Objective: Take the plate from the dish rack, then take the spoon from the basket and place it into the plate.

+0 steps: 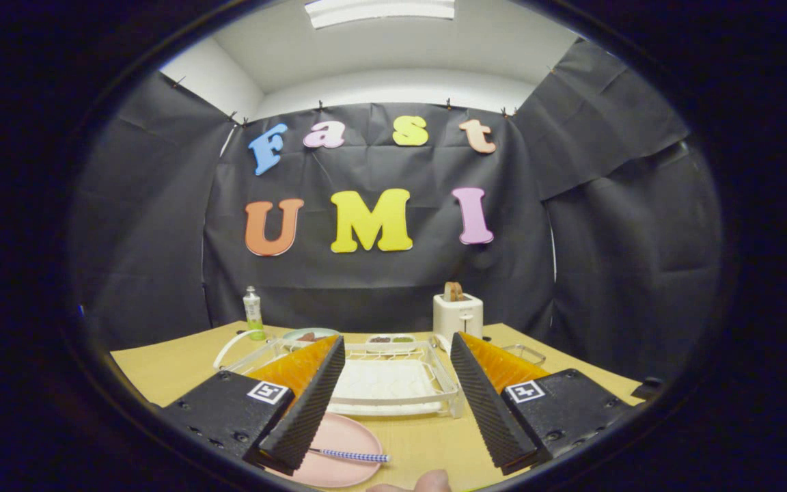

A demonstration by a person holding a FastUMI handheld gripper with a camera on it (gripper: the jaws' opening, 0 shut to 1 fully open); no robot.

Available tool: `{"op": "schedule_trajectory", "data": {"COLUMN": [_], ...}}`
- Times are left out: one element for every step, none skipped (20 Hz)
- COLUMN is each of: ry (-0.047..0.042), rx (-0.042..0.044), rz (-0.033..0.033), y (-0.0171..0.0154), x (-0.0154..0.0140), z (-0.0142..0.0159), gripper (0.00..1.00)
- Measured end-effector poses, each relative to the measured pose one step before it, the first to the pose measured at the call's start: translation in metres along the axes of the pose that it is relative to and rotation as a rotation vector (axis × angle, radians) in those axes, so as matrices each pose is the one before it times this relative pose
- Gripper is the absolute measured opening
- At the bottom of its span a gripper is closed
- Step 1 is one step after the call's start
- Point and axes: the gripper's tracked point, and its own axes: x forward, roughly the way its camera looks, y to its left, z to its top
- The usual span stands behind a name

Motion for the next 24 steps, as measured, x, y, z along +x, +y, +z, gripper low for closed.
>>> {"op": "schedule_trajectory", "data": {"ry": [-0.01036,-0.00244,-0.00128,-0.00313,0.00072,-0.00196,-0.00136,-0.00356,-0.00394,-0.00272,-0.00425,0.00561,0.00294,0.00314,0.00172,-0.00357,-0.00744,-0.00789,-0.00503,-0.00195,-0.0008,0.00415,-0.00004,-0.00083], "rx": [0.00338,0.00923,0.0023,-0.00091,-0.00131,-0.00424,-0.00632,-0.00963,-0.00418,0.00378,0.0043,0.00146,0.00269,0.0024,-0.0015,-0.01211,-0.01317,-0.00814,-0.00062,0.00486,0.00237,-0.00301,-0.00253,-0.00394], "rz": [0.00125,0.00321,0.00127,0.00049,-0.00132,0.00097,-0.00369,-0.00339,-0.00103,0.0008,0.00412,0.00163,-0.00073,0.00373,-0.00176,-0.00704,-0.00899,-0.00385,0.00225,0.00434,0.00303,0.0055,0.004,0.00313], "y": [-0.00071,-0.00064,-0.00044,-0.00153,-0.00195,-0.00042,-0.00103,-0.00206,-0.00098,-0.00033,0.0005,-0.00053,-0.00149,0.00028,-0.00084,-0.00184,-0.00285,-0.00017,0.0027,0.00265,0.00165,0.00168,0.00266,0.00168], "x": [-0.00367,-0.004,-0.00231,-0.00255,-0.00266,-0.00186,-0.00282,-0.00145,-0.00244,-0.00344,-0.00226,-0.00297,-0.00276,-0.00236,-0.00138,-0.00128,-0.00131,-0.00172,-0.00127,-0.0008,-0.00026,-0.00067,0.00029,0.00023], "z": [0.00377,0.00289,0.00234,0.00231,0.00111,0.00145,0.00141,0.00223,0.00136,0.00182,0.00019,-0.00051,-0.00116,-0.00027,-0.00009,0.00216,0.00187,0.00282,0.00067,0.00128,-0.00058,-0.00104,-0.00026,0.00059], "gripper": [1.0,1.0,1.0,1.0,1.0,1.0,1.0,1.0,1.0,1.0,1.0,1.0,1.0,1.0,1.0,1.0,1.0,1.0,1.0,1.0,1.0,1.0,1.0,1.0]}}
